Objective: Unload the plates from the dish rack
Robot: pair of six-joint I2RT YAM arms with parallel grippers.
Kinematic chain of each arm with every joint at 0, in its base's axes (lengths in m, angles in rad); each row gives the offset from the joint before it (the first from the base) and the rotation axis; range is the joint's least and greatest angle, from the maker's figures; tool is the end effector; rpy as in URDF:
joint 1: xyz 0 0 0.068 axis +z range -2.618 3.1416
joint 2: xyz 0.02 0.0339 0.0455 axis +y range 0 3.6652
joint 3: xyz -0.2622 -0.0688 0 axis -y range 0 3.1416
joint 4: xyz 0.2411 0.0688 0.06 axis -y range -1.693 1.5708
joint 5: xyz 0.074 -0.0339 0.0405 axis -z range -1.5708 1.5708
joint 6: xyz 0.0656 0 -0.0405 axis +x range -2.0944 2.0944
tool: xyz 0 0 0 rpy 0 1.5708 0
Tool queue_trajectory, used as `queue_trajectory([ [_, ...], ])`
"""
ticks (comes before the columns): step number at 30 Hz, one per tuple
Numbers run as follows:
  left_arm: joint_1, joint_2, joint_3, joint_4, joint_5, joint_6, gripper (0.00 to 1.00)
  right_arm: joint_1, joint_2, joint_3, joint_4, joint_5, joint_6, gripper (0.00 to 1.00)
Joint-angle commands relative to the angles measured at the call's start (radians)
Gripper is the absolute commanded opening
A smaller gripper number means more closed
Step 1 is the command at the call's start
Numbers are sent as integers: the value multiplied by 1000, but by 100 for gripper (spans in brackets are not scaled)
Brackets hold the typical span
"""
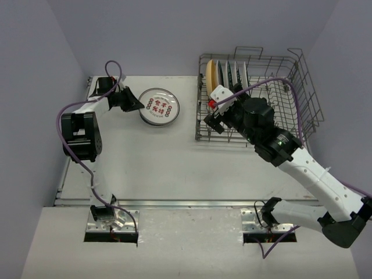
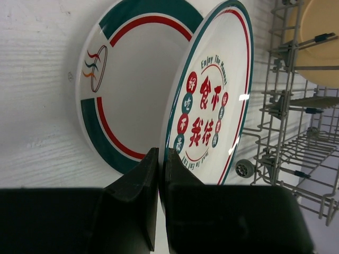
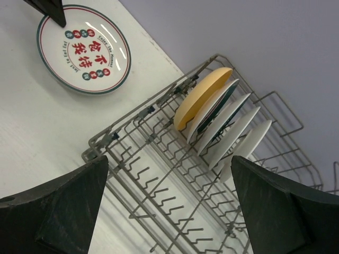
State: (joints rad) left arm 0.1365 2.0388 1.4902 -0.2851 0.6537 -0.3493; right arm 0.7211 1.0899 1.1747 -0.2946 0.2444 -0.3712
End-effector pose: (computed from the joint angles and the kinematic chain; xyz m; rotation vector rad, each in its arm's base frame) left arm 0.4612 0.0231 0.1796 -0.2650 2.3415 -0.8834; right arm 0.2121 0.1653 0.3975 -0.7671 1.6000 0.0352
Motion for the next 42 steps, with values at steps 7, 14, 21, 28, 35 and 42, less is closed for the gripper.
queue_trajectory([
  [7, -15, 44, 108, 34, -105, 26, 24, -84, 3, 129, -43, -11, 326, 99],
  [14, -17, -59, 128, -38, -193, 103, 64, -140, 18, 191, -71, -10, 392, 99],
  [21, -147, -283, 136, -155, -614, 346, 83, -336, 101, 257, -174, -82, 497, 99],
  [28, -187, -466, 1, -158, -743, 418, 90, -663, 366, 461, -367, -453, 620, 83],
  [35, -187, -630, -141, -141, -696, 417, 91, -702, 565, 586, -375, -438, 507, 65],
  [42, -189, -651, -174, -154, -670, 406, 91, -707, 709, 718, -371, -450, 477, 62],
])
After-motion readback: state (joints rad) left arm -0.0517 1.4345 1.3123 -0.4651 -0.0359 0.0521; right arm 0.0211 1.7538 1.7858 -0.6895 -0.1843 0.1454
